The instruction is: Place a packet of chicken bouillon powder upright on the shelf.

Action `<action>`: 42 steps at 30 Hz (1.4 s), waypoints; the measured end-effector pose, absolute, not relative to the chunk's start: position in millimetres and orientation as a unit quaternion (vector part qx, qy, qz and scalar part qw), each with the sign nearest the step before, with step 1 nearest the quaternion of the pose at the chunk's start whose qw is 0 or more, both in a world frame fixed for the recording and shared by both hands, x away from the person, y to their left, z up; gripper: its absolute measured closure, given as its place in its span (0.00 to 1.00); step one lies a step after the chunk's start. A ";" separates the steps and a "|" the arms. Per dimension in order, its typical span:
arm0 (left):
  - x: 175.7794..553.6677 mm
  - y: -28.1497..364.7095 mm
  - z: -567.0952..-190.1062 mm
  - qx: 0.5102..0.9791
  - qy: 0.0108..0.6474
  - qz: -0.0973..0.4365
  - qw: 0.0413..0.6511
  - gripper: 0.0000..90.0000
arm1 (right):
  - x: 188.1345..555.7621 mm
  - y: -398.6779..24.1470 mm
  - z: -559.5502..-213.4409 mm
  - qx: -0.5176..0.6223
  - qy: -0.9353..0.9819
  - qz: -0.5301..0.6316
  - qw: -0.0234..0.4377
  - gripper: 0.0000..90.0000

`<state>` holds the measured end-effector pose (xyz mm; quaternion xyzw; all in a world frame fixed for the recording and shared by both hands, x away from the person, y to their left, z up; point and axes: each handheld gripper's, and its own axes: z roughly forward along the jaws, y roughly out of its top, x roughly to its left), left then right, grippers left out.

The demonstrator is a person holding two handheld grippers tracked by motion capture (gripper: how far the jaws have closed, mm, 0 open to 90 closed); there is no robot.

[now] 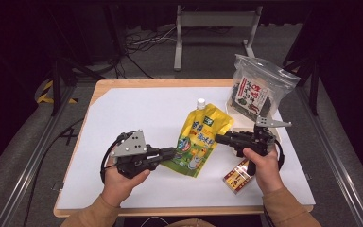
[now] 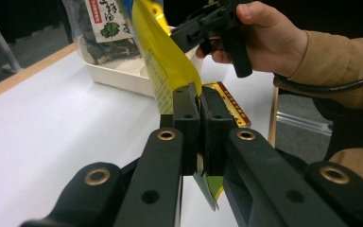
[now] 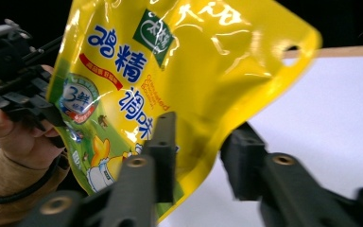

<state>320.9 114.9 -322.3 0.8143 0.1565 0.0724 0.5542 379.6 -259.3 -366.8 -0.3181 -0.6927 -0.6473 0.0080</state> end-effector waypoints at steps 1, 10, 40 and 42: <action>322.4 115.7 -323.3 0.814 0.157 0.072 0.554 0.97 | 378.9 -261.4 -365.0 -0.317 -0.693 -0.647 0.003 0.89; 327.6 116.0 -328.6 0.814 0.165 0.069 0.553 0.96 | 371.1 -268.5 -349.4 -0.297 -0.712 -0.635 -0.032 1.00; 344.5 123.3 -339.0 0.796 0.195 0.064 0.569 0.77 | 324.2 -261.1 -264.1 -0.194 -0.766 -0.584 -0.187 1.00; 345.6 125.2 -339.7 0.795 0.201 0.065 0.569 0.76 | 323.3 -262.8 -260.3 -0.194 -0.770 -0.573 -0.203 1.00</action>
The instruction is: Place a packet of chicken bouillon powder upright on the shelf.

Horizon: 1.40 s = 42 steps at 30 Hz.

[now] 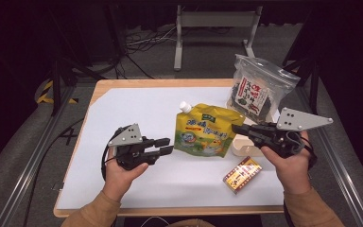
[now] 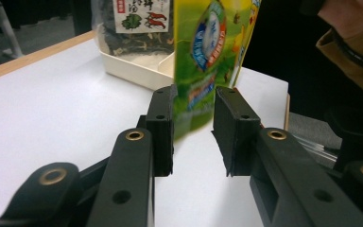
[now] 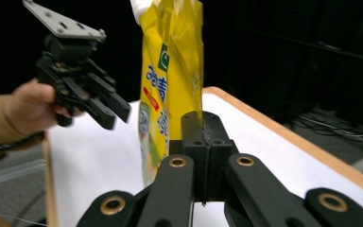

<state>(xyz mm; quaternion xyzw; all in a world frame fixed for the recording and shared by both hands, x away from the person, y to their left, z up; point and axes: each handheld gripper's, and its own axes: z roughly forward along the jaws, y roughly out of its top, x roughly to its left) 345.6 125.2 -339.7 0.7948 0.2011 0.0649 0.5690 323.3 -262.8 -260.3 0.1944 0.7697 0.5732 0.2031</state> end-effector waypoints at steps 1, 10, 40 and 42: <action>346.2 126.2 -340.2 0.793 0.207 0.064 0.570 0.75 | 323.2 -264.0 -258.2 0.195 0.773 0.566 0.211 1.00; 352.3 133.4 -343.4 0.792 0.219 0.068 0.565 0.75 | 330.7 -285.5 -245.1 0.215 0.778 0.531 0.259 1.00; 357.7 146.7 -348.7 0.782 0.247 0.070 0.567 0.78 | 350.6 -338.9 -240.8 0.274 0.752 0.514 0.310 1.00; 357.5 146.6 -348.9 0.782 0.248 0.069 0.567 0.78 | 352.9 -341.7 -242.8 0.279 0.750 0.512 0.312 1.00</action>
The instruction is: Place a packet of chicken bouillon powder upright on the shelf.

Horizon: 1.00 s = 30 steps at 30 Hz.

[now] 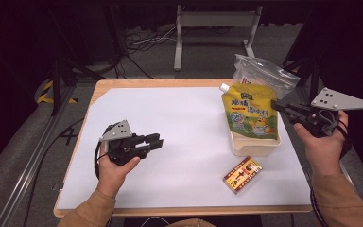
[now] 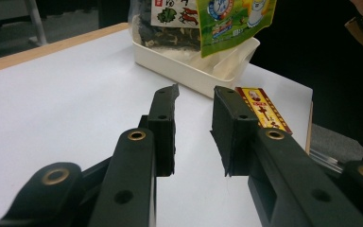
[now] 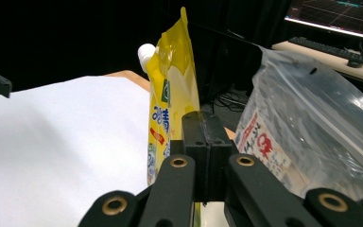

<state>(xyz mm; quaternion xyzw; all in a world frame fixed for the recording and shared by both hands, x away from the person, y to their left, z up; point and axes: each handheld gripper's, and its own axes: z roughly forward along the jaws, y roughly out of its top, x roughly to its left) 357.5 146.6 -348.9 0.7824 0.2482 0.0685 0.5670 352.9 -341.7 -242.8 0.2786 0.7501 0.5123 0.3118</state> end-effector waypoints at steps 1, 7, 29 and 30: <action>357.6 146.5 -349.0 0.783 0.248 0.069 0.567 0.78 | 354.7 -343.2 -244.4 0.282 0.750 0.512 0.312 1.00; 358.2 146.9 -349.4 0.784 0.245 0.070 0.566 0.78 | 364.0 -348.7 -252.0 0.294 0.747 0.510 0.309 1.00; 359.5 144.2 -353.4 0.787 0.248 0.065 0.561 0.78 | 391.9 -371.5 -301.6 0.307 0.718 0.553 0.290 1.00; 359.5 144.2 -353.4 0.787 0.248 0.065 0.561 0.78 | 391.9 -371.5 -301.6 0.307 0.718 0.553 0.290 1.00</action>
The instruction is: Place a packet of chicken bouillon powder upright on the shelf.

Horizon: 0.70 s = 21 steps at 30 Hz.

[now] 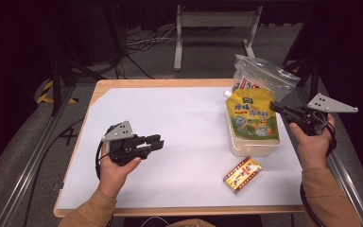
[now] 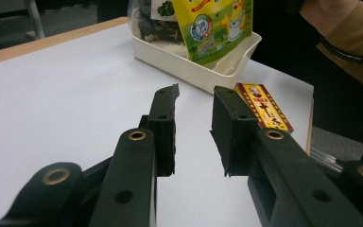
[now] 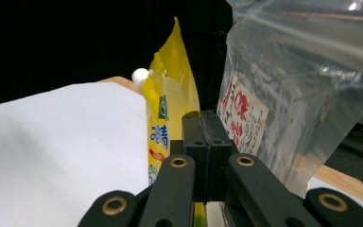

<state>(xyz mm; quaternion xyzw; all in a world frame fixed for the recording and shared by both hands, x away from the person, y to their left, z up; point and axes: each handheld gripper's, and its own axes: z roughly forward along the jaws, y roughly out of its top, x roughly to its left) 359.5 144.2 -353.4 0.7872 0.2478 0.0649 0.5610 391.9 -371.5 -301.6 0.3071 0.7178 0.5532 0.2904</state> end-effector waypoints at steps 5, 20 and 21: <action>359.3 143.1 -353.9 0.787 0.247 0.064 0.561 0.78 | 395.7 -374.7 -316.7 0.326 0.715 0.555 0.275 1.00; 363.4 132.2 -356.6 0.794 0.242 0.051 0.555 0.74 | 378.9 -393.4 -331.4 0.375 0.710 0.527 0.278 1.00; 364.1 129.4 -357.3 0.796 0.242 0.047 0.553 0.73 | 376.2 -395.7 -333.8 0.380 0.709 0.524 0.279 1.00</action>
